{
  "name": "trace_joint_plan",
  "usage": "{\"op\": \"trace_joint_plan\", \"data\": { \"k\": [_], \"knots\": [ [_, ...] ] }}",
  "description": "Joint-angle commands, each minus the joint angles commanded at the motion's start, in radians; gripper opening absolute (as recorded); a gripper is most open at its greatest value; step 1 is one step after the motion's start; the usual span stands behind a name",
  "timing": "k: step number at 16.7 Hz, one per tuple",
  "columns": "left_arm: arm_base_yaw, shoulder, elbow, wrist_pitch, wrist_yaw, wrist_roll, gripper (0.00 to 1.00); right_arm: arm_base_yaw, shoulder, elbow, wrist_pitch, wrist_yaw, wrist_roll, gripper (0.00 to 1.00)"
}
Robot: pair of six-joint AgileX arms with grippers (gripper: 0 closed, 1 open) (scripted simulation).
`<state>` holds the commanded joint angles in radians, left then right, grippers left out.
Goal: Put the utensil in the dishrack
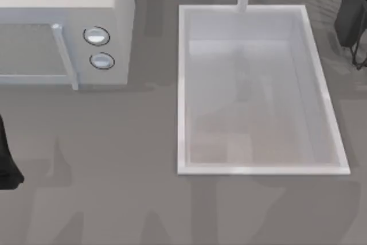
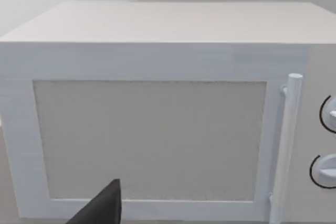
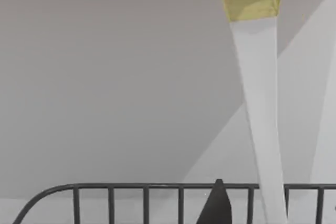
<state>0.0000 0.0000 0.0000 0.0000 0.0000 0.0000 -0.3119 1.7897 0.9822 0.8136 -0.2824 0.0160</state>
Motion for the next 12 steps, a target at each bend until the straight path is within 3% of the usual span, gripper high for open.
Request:
{"op": "trace_joint_plan", "data": {
  "k": [5,12],
  "knots": [
    [0.000,0.000,0.000,0.000,0.000,0.000,1.00,0.005,0.007,-0.004,0.009,0.005,0.000,0.00],
    [0.000,0.000,0.000,0.000,0.000,0.000,1.00,0.005,0.007,-0.004,0.009,0.005,0.000,0.53]
  ]
}}
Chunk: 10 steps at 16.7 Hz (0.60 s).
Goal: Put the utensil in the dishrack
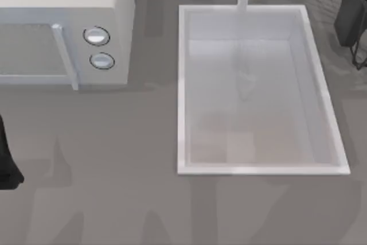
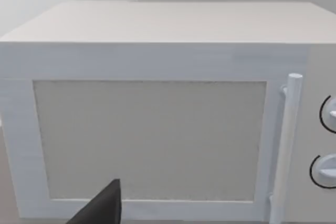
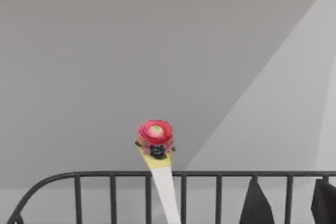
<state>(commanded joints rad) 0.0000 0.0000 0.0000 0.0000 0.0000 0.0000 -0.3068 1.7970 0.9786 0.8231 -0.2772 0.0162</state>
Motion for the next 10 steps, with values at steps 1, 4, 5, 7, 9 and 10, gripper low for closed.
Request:
{"op": "trace_joint_plan", "data": {
  "k": [1,4,5,7,9,10],
  "knots": [
    [0.000,0.000,0.000,0.000,0.000,0.000,1.00,0.000,0.000,0.000,0.000,0.000,0.000,0.60],
    [0.000,0.000,0.000,0.000,0.000,0.000,1.00,0.000,0.000,0.000,0.000,0.000,0.000,0.83],
    [0.000,0.000,0.000,0.000,0.000,0.000,1.00,0.000,0.000,0.000,0.000,0.000,0.000,0.90],
    [0.000,0.000,0.000,0.000,0.000,0.000,1.00,0.000,0.000,0.000,0.000,0.000,0.000,1.00],
    [0.000,0.000,0.000,0.000,0.000,0.000,1.00,0.000,0.000,0.000,0.000,0.000,0.000,1.00],
    [0.000,0.000,0.000,0.000,0.000,0.000,1.00,0.000,0.000,0.000,0.000,0.000,0.000,1.00]
  ]
}}
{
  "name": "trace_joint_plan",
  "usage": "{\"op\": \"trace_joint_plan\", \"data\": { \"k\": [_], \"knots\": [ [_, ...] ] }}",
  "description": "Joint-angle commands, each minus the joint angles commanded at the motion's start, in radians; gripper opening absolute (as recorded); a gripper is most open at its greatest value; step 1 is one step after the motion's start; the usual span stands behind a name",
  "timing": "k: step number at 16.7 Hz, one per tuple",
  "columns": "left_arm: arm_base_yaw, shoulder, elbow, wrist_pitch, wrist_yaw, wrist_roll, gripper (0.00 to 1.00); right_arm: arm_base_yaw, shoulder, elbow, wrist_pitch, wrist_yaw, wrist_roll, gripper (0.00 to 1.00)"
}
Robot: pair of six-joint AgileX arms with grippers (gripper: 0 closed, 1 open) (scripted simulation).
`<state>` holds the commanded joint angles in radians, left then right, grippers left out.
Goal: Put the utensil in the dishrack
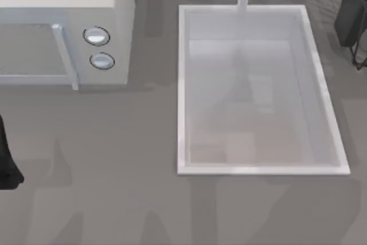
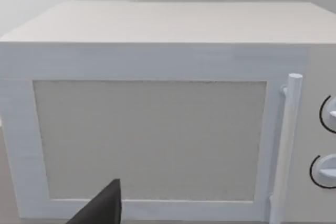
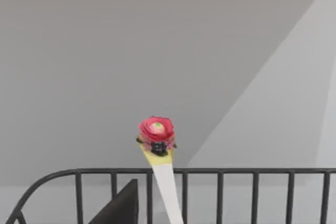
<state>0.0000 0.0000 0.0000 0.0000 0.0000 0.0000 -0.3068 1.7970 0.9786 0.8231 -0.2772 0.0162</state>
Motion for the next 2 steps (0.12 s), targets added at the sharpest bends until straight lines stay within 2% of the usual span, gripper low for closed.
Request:
{"op": "trace_joint_plan", "data": {
  "k": [2],
  "knots": [
    [0.000,0.000,0.000,0.000,0.000,0.000,1.00,0.000,0.000,0.000,0.000,0.000,0.000,1.00]
  ]
}}
